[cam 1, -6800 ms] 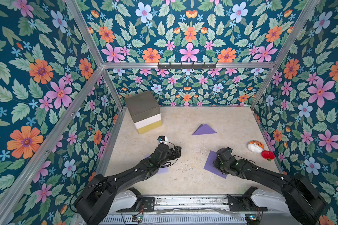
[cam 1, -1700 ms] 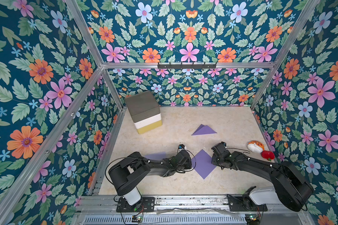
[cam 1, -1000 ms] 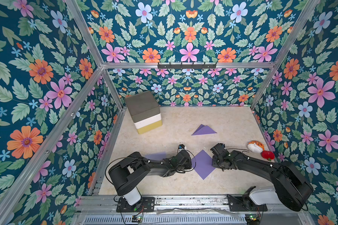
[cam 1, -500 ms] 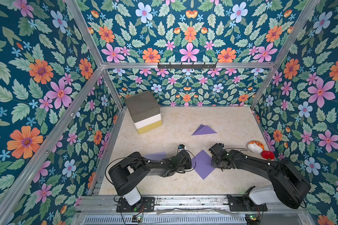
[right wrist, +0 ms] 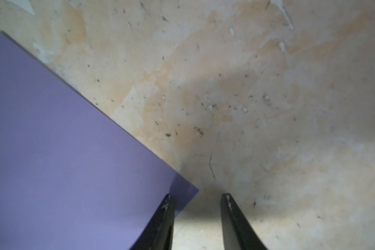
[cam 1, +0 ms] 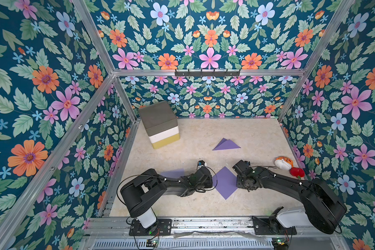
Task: Fold the square paper diagonally
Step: Fold the paper at the center of the board.
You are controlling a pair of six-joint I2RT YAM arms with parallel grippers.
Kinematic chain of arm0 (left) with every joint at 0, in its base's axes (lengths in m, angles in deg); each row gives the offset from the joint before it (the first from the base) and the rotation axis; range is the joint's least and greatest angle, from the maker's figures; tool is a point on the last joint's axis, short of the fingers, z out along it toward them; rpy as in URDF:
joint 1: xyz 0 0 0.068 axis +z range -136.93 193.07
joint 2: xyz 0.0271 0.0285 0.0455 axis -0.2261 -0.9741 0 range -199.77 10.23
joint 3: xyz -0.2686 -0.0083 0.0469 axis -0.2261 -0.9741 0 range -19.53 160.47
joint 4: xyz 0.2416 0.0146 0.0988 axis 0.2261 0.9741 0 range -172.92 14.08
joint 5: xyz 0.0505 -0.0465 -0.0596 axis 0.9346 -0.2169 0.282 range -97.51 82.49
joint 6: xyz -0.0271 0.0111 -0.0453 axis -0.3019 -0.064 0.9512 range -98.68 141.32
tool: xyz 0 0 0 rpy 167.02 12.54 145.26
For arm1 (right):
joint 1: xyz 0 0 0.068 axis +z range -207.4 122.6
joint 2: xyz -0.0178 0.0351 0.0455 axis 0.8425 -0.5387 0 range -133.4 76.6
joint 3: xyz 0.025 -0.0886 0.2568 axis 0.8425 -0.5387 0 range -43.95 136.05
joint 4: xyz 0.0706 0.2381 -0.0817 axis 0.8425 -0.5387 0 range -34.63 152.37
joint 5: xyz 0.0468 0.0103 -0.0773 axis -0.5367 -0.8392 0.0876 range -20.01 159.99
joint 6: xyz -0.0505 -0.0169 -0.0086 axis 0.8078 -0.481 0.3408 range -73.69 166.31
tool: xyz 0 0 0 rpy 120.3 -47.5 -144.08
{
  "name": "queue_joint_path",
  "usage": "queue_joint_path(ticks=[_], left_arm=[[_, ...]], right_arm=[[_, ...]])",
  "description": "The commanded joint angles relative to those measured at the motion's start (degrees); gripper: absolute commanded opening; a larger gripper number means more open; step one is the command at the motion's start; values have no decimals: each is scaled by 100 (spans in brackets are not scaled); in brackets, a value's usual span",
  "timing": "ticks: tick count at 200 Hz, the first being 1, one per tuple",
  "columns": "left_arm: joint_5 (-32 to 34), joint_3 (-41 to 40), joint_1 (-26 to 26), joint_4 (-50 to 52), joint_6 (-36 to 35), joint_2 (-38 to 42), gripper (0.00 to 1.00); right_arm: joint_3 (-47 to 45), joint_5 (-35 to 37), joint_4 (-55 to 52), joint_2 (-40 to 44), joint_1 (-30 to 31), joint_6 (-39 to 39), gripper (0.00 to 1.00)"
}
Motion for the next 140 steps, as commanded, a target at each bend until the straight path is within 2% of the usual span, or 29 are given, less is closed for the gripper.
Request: queue_joint_path(ticks=[1, 41, 140], left_arm=[[196, -35, 12, 861, -7, -62, 0], [189, -35, 9, 864, -15, -55, 0], [187, -56, 3, 850, -15, -63, 0]], right_arm=[[-38, -154, -72, -41, -2, -52, 38], [-50, -227, 99, -274, -2, -26, 28], [28, -295, 251, -523, -2, 71, 13]])
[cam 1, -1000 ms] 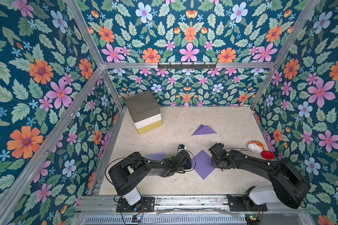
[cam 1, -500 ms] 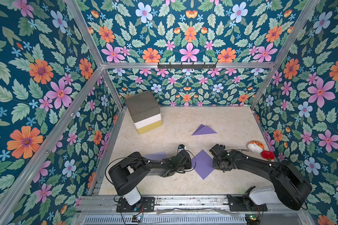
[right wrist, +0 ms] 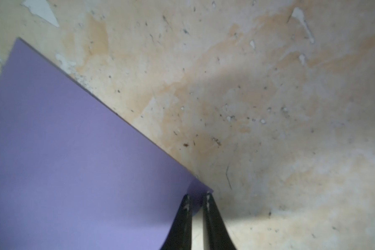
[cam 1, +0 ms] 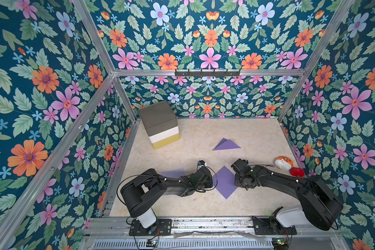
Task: Fold the square paper diagonally
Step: Fold the paper at the center of the board.
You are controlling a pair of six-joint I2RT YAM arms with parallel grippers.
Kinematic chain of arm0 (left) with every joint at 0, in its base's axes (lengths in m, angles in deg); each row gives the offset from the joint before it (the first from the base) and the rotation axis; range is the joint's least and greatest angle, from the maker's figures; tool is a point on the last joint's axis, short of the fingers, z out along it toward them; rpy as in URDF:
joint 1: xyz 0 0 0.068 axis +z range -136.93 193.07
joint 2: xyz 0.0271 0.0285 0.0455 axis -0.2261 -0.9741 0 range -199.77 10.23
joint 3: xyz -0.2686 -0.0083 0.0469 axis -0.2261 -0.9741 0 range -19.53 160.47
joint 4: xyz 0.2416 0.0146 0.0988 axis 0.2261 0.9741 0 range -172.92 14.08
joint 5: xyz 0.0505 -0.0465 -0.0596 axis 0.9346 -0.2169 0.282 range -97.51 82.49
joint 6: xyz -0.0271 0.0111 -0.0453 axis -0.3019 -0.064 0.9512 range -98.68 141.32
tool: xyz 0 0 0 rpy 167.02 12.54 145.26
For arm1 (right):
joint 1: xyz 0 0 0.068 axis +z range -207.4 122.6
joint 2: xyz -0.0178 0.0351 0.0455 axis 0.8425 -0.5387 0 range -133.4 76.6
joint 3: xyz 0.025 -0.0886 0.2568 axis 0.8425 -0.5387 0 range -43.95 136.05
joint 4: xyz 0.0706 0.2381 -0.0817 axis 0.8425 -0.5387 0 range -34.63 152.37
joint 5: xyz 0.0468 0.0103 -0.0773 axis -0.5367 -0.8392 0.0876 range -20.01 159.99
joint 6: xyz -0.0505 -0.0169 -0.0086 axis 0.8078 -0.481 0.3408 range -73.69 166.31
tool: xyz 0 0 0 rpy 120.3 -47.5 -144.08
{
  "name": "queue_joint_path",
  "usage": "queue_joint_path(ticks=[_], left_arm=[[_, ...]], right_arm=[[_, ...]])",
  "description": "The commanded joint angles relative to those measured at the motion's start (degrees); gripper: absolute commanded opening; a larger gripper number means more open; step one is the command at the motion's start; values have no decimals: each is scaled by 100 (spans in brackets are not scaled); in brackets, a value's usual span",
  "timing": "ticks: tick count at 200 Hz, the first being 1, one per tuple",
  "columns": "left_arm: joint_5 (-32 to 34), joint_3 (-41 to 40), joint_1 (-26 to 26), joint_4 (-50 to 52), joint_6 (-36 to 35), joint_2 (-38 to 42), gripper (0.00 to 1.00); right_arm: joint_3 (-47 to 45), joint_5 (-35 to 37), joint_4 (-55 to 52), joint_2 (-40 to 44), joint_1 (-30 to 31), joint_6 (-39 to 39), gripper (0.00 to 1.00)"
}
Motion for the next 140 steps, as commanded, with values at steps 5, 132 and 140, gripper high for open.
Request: queue_joint_path(ticks=[5, 132, 140], left_arm=[[183, -82, 7, 817, -15, -49, 0], [187, -134, 4, 784, 11, -23, 0], [188, -131, 5, 783, 11, -23, 0]], right_arm=[[-76, -243, 40, -181, -2, 54, 12], [146, 10, -33, 0, -177, 69, 32], [144, 47, -39, 34, -191, 76, 35]])
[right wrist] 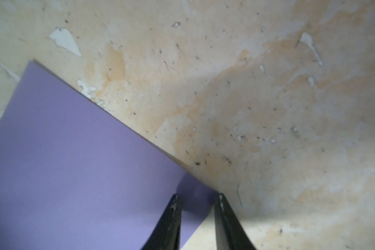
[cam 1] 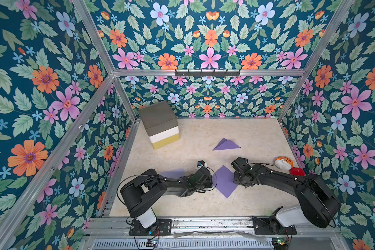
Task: Fold the square paper diagonally
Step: Fold the paper at the center of the board.
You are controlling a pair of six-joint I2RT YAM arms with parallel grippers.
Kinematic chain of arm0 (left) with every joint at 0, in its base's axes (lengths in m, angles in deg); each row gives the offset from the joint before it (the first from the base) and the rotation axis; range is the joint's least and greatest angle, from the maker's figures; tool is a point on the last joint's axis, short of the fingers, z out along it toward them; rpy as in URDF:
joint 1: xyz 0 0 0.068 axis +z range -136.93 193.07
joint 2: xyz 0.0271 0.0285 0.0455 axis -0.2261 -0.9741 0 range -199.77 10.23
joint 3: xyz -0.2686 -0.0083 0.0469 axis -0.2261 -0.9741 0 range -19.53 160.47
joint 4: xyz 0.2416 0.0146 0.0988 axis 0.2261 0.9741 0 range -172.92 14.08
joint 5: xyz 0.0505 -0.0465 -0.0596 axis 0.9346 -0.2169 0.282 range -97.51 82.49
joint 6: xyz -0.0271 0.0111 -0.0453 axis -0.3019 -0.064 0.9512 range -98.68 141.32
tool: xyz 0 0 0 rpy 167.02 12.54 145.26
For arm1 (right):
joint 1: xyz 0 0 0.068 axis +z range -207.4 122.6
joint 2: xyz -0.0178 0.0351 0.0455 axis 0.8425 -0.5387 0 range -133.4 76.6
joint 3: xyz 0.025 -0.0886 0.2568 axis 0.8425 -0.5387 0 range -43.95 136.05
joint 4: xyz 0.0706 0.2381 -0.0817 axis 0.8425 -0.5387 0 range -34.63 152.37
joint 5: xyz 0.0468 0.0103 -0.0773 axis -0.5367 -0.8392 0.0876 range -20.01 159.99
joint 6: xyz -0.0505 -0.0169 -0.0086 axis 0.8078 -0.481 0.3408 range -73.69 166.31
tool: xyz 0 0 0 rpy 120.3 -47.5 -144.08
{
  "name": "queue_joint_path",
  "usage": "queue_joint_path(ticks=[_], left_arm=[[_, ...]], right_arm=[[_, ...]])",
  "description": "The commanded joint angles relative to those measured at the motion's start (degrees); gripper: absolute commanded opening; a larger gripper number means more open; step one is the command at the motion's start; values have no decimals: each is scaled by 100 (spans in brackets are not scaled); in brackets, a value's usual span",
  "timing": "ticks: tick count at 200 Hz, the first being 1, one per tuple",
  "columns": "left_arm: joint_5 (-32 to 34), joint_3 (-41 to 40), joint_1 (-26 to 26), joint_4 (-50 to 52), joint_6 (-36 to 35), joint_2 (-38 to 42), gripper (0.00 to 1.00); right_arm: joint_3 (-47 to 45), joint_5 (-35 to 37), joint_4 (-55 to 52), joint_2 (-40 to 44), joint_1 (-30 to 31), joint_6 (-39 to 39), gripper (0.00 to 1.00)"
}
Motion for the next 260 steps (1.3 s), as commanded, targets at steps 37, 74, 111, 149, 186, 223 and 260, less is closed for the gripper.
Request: queue_joint_path(ticks=[37, 74, 111, 149, 186, 223, 260], left_arm=[[189, -66, 9, 888, -6, -38, 0], [190, -75, 8, 878, 3, -39, 0], [179, -64, 11, 857, 3, -39, 0], [174, -64, 8, 857, 3, -43, 0], [173, -45, 10, 862, -6, -47, 0], [171, -29, 10, 857, -15, -73, 0], [170, -28, 9, 866, -15, -82, 0]], right_arm=[[46, 192, -338, 38, -60, 79, 39], [104, 85, -289, -47, -60, 134, 38], [103, 5, -190, -189, -60, 162, 31], [104, -61, -119, -264, -62, 181, 26], [159, -88, -91, -375, -61, 216, 18], [211, -106, -21, -268, -60, 169, 13], [94, -559, 634, 255, -61, 37, 14]])
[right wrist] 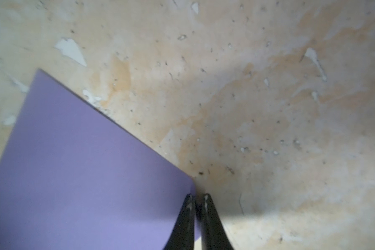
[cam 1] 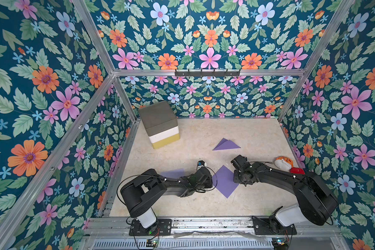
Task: Fold the square paper diagonally
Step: Fold the paper at the center of the board.
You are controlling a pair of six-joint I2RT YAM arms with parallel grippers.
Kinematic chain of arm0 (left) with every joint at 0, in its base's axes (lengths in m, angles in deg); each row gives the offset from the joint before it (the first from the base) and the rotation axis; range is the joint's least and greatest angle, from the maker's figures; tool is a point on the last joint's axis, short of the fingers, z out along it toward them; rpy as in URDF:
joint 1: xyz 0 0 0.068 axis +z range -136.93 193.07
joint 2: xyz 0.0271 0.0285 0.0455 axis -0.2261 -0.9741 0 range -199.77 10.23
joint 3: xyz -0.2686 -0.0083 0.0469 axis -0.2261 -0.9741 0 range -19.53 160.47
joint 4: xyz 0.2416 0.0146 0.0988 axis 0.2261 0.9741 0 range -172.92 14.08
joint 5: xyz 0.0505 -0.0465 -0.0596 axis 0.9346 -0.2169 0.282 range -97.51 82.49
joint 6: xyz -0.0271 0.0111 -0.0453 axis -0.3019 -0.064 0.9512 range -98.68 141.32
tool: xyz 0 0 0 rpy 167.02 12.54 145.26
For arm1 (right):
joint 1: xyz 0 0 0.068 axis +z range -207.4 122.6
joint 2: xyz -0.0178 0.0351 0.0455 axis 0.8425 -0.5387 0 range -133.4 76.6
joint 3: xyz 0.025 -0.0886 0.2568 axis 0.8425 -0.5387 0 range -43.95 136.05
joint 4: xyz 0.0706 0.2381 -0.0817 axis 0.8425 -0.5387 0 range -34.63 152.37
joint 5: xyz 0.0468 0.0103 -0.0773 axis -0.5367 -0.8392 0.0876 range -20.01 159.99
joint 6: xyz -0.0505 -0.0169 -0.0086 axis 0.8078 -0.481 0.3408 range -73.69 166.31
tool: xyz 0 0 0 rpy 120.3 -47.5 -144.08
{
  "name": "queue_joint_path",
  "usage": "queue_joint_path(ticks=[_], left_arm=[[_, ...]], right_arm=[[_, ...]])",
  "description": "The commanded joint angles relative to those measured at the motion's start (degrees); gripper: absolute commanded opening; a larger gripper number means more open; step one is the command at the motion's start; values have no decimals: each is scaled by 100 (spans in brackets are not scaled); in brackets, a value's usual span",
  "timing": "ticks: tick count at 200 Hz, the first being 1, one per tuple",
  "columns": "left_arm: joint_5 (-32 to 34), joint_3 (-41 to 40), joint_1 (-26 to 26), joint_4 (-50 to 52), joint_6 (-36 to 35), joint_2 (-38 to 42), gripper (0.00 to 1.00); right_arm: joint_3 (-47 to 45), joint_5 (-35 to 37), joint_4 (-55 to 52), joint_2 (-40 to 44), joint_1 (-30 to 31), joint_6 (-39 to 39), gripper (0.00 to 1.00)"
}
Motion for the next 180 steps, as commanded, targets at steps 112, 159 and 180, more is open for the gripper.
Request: queue_joint_path(ticks=[112, 159, 180], left_arm=[[181, -75, 13, 831, 9, -100, 0], [185, -73, 11, 821, 22, -87, 0], [195, -76, 13, 830, 27, -78, 0]], right_arm=[[-830, -870, 1578, 1007, 9, -395, 32], [-813, -500, 1081, 905, 9, -337, 34], [-786, -364, 938, 932, 13, -327, 35]])
